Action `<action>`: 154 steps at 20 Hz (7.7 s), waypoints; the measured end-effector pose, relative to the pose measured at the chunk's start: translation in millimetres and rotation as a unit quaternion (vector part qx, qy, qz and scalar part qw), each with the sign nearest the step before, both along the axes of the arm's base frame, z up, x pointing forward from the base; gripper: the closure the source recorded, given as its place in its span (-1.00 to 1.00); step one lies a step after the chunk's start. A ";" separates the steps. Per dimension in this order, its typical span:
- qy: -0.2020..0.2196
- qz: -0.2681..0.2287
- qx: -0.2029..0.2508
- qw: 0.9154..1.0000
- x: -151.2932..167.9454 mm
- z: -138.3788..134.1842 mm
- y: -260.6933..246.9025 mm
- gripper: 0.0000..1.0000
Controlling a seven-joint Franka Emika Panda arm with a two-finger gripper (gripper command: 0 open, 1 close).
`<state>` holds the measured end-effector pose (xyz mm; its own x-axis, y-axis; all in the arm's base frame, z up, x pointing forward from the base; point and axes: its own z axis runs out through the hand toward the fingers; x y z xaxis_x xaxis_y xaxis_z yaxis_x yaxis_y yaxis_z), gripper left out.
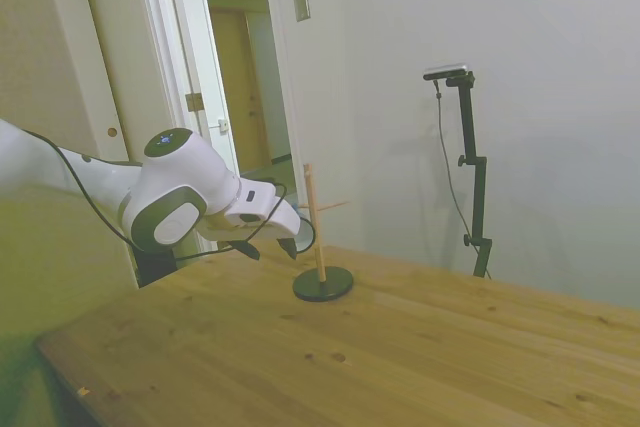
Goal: Unload the mug
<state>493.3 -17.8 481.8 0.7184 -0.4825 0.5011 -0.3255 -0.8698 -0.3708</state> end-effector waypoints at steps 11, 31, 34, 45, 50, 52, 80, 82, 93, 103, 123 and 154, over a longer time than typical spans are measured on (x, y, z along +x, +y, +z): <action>0.004 0.019 -0.001 1.000 42.5 1.9 -0.6 -1.00; -0.034 0.110 0.042 0.992 71.3 -27.0 8.3 -1.00; -0.040 0.141 0.053 0.988 79.2 -35.4 10.2 -1.00; -0.110 0.250 0.062 0.960 93.7 -56.9 13.6 -1.00; -0.121 0.279 0.064 0.950 99.3 -68.1 17.1 -1.00; -0.121 0.283 0.066 0.949 101.3 -68.8 19.8 -1.00; -0.130 0.292 0.072 0.945 115.3 -60.5 24.5 1.00; -0.130 0.291 0.072 0.945 116.2 -60.8 24.1 1.00; -0.130 0.293 0.076 0.944 117.3 -60.0 23.3 1.00; -0.133 0.292 0.077 0.944 115.3 -57.5 22.1 1.00; -0.142 0.319 0.071 0.935 84.9 -48.3 43.8 1.00; -0.027 0.175 0.034 0.984 -12.2 -72.9 65.3 1.00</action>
<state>481.1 47.4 408.9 0.8202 -0.2441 0.5174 0.0110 -0.8975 -0.4409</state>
